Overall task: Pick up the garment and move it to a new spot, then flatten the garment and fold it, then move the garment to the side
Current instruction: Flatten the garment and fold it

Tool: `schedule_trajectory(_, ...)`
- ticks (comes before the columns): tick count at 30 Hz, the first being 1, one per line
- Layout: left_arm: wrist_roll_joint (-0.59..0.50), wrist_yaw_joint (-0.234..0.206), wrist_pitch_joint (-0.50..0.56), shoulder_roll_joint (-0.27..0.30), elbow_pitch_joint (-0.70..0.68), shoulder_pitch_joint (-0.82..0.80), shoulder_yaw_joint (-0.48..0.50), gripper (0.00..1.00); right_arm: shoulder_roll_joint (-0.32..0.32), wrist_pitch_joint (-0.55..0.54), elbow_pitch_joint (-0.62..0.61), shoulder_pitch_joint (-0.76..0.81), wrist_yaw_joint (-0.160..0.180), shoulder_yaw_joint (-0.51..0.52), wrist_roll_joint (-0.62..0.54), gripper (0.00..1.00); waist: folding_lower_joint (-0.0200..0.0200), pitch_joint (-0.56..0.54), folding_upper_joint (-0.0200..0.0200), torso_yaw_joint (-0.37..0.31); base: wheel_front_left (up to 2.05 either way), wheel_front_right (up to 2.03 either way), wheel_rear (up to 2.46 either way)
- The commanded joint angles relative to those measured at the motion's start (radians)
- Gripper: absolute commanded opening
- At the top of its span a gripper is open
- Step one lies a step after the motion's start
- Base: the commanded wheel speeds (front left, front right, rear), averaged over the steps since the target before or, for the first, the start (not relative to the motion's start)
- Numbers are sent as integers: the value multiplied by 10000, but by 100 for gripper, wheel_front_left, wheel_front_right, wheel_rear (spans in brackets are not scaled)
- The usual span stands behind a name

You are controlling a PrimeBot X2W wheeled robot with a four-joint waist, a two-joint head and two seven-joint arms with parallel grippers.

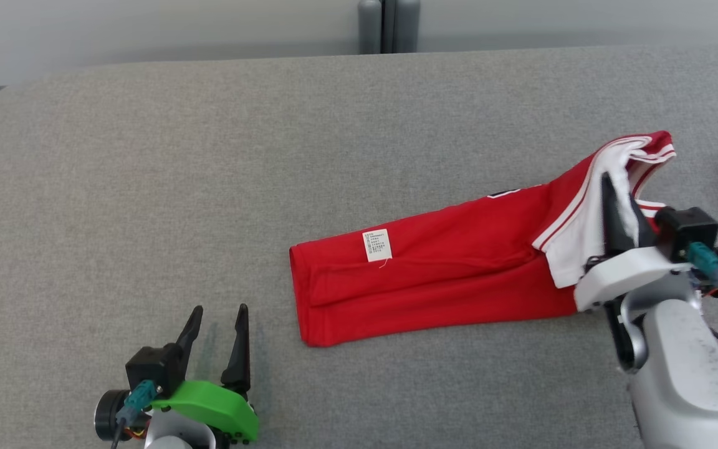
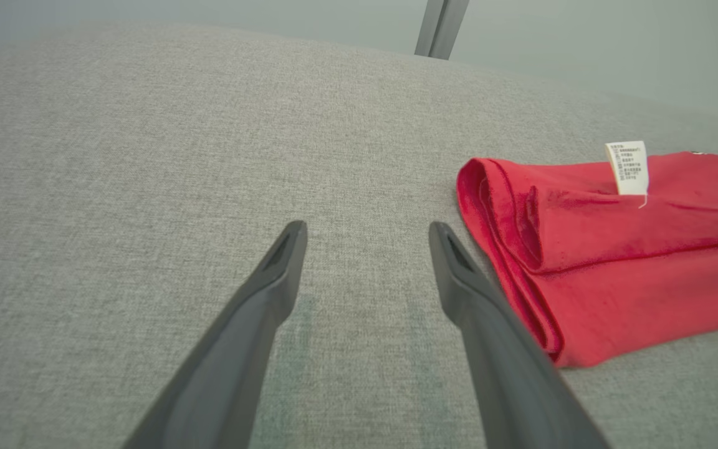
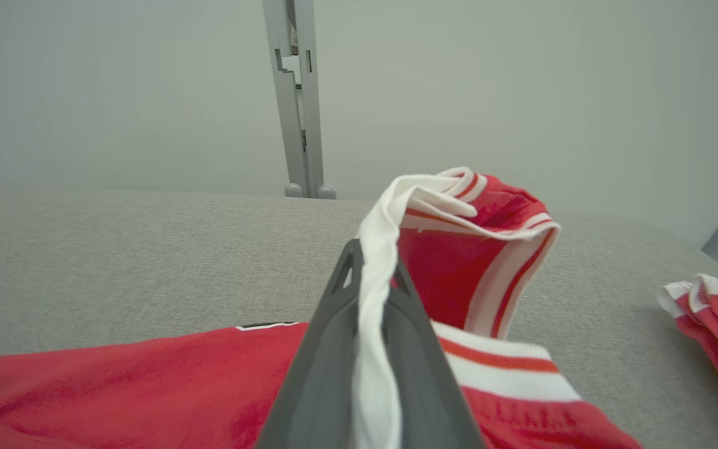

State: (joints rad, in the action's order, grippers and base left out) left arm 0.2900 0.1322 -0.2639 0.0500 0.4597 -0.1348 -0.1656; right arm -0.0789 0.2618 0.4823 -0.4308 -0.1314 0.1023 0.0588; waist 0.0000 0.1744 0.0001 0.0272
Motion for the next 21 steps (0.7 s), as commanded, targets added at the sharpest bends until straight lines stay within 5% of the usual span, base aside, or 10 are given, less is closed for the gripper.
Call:
schedule_trajectory(1, 45, -28, 2, 28, 21, 66, -40, 100, 58, 37, -202, 248, 18, -539, 257, 0, 0, -101, -1, 25, 0, 0, 0)
schedule_trajectory(14, 249, -154, 2, 27, 164, 254, -346, 100, 261, -602, -222, -53, 18, -6205, 2167, 0, 0, -440, -1, 986, 0, 0, 0)
schedule_trajectory(15, 277, -173, 2, 27, 175, 270, -372, 100, 257, -569, -231, -123, 18, -6542, 2429, 17, 0, -448, -1, 1104, 0, 0, 0)
schedule_trajectory(16, 285, -192, 2, 27, 172, 290, -386, 100, 255, -520, -249, -192, 18, -6903, 2635, 93, 0, -454, -1, 1185, 0, 0, 0)
schedule_trajectory(17, 296, -188, 2, 27, 172, 306, -381, 100, 258, -472, -251, -234, 18, -7113, 2785, 100, 0, -466, -1, 1246, 0, 0, 0)
schedule_trajectory(21, 261, -204, 2, 26, 165, 330, -274, 100, 243, -237, -159, -391, 20, -7430, 3125, 100, 0, -491, -1, 1325, 0, 0, 0)
